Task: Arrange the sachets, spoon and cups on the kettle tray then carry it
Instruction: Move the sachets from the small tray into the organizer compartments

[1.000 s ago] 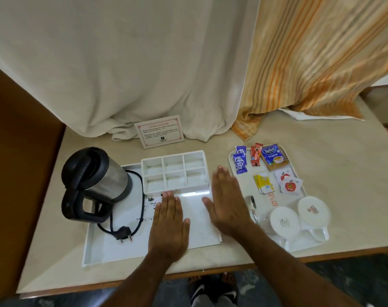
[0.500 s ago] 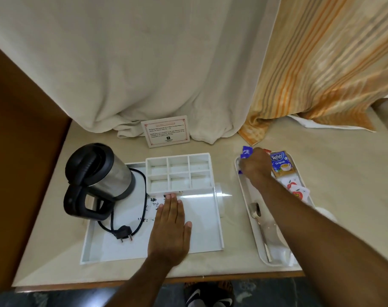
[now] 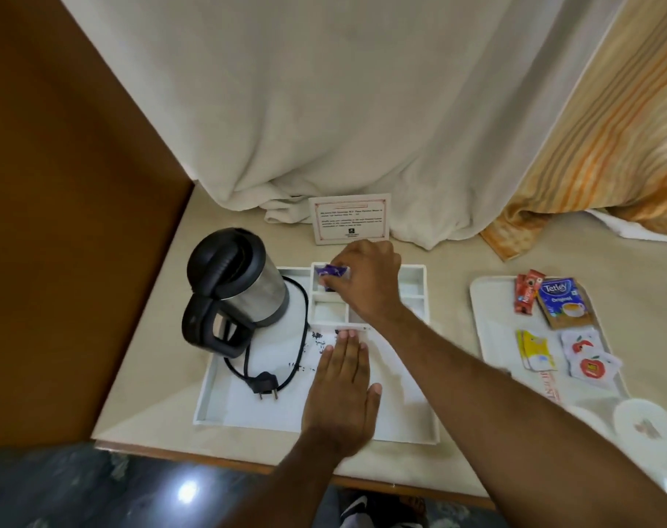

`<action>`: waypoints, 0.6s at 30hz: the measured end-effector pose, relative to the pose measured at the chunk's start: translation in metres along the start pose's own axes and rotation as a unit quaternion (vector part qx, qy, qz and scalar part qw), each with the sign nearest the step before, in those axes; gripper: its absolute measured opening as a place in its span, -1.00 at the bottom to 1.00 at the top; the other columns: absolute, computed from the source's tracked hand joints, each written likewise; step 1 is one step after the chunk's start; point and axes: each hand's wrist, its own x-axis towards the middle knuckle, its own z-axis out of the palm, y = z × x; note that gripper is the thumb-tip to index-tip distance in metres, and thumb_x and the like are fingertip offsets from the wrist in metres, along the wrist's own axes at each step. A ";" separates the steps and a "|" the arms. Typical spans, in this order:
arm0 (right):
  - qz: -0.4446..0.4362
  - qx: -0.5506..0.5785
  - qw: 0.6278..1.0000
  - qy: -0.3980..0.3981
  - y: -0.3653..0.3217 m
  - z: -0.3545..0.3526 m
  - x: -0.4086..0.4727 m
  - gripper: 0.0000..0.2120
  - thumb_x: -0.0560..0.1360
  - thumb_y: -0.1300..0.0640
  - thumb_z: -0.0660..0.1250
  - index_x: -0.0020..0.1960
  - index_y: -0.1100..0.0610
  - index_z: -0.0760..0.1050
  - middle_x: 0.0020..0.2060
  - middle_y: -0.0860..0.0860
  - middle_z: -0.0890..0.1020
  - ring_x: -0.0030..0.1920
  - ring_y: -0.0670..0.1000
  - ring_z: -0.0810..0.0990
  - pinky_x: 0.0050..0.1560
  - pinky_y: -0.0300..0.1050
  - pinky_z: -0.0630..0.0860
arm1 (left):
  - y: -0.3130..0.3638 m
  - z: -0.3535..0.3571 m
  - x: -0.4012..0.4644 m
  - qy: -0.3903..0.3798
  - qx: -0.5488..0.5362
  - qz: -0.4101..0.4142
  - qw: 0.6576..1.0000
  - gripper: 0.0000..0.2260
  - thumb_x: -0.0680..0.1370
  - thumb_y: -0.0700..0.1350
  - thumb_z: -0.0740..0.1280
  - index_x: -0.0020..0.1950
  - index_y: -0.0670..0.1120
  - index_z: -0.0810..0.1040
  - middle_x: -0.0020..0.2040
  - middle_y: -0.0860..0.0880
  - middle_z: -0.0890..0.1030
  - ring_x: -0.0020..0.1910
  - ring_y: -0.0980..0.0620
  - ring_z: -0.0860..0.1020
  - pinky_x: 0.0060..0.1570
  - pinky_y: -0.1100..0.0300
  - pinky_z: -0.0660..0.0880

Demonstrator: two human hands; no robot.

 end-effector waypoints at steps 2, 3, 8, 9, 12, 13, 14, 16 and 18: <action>0.003 -0.031 0.999 -0.008 0.005 0.009 -0.004 -0.64 0.26 -0.21 0.52 -0.04 -0.04 0.66 0.08 0.00 0.58 0.12 0.15 0.39 0.02 0.00 0.23 | 0.000 0.000 0.000 0.001 0.001 -0.004 1.000 -0.41 0.66 0.13 -0.11 0.58 -0.20 0.07 0.59 -0.18 0.06 0.59 -0.12 -0.05 0.53 -0.13 -0.01; 0.011 -0.035 0.999 -0.011 0.007 0.011 -0.006 -0.60 0.26 -0.21 0.52 0.01 -0.03 0.62 0.12 0.02 0.55 0.16 0.15 0.37 0.07 0.02 0.25 | 0.000 -0.001 0.000 0.000 0.002 -0.004 1.000 -0.41 0.66 0.14 -0.12 0.58 -0.20 0.06 0.60 -0.18 0.05 0.59 -0.11 -0.05 0.53 -0.12 -0.02; 0.057 0.090 0.992 0.068 0.014 -0.021 -0.005 -0.56 0.37 -0.08 0.48 0.16 0.06 0.47 0.15 0.06 0.51 0.19 0.08 0.41 0.18 -0.04 0.37 | -0.004 -0.002 -0.001 0.002 0.006 0.003 1.000 -0.41 0.66 0.13 -0.10 0.58 -0.21 0.07 0.60 -0.18 0.02 0.59 -0.14 -0.05 0.51 -0.07 -0.08; 0.067 0.112 0.985 0.109 0.023 -0.036 -0.007 -0.62 0.39 -0.02 0.47 0.14 0.09 0.50 0.11 0.08 0.53 0.15 0.09 0.45 0.15 -0.07 0.40 | -0.004 -0.002 -0.001 0.004 0.006 0.009 1.000 -0.42 0.66 0.12 -0.09 0.57 -0.22 0.09 0.59 -0.19 0.03 0.59 -0.16 -0.04 0.50 -0.06 -0.07; 0.185 0.075 0.959 0.201 0.070 -0.083 -0.019 -0.79 0.42 0.11 0.41 0.03 0.14 0.58 0.02 0.16 0.56 0.04 0.20 0.54 0.06 -0.04 0.42 | -0.007 0.000 -0.003 0.013 0.000 0.016 1.000 -0.42 0.65 0.10 -0.07 0.56 -0.25 0.12 0.59 -0.24 0.07 0.59 -0.17 -0.04 0.49 -0.09 -0.02; 0.249 0.020 0.949 0.190 0.092 -0.099 -0.026 -0.80 0.43 0.12 0.38 0.03 0.15 0.58 0.03 0.19 0.56 0.04 0.23 0.54 0.07 -0.01 0.42 | -0.006 0.001 -0.003 0.016 -0.006 0.023 1.000 -0.42 0.65 0.10 -0.06 0.56 -0.25 0.12 0.59 -0.24 0.08 0.59 -0.17 -0.04 0.49 -0.10 -0.01; 0.306 -0.039 0.939 0.155 0.113 -0.111 -0.034 -0.78 0.45 0.12 0.34 0.05 0.18 0.58 0.04 0.21 0.58 0.06 0.25 0.54 0.08 0.00 0.42 | -0.005 0.002 -0.002 0.016 -0.008 0.028 0.999 -0.42 0.66 0.10 -0.07 0.56 -0.25 0.11 0.59 -0.25 0.08 0.59 -0.17 -0.04 0.49 -0.11 0.00; 0.374 -0.102 0.918 0.084 0.144 -0.124 -0.047 -0.77 0.47 0.17 0.29 0.05 0.28 0.56 0.05 0.26 0.61 0.10 0.27 0.55 0.06 0.00 0.45 | -0.004 0.003 -0.002 0.012 0.000 0.031 0.999 -0.41 0.66 0.11 -0.09 0.56 -0.25 0.09 0.59 -0.25 0.06 0.59 -0.16 -0.06 0.49 -0.10 -0.01; 0.411 -0.086 0.904 0.074 0.158 -0.129 -0.054 -0.78 0.46 0.21 0.31 0.03 0.32 0.55 0.03 0.26 0.63 0.08 0.26 0.58 -0.01 -0.01 0.49 | -0.004 0.003 -0.002 0.009 0.005 0.032 0.999 -0.41 0.66 0.12 -0.09 0.57 -0.24 0.07 0.60 -0.24 0.04 0.59 -0.16 -0.07 0.49 -0.08 -0.02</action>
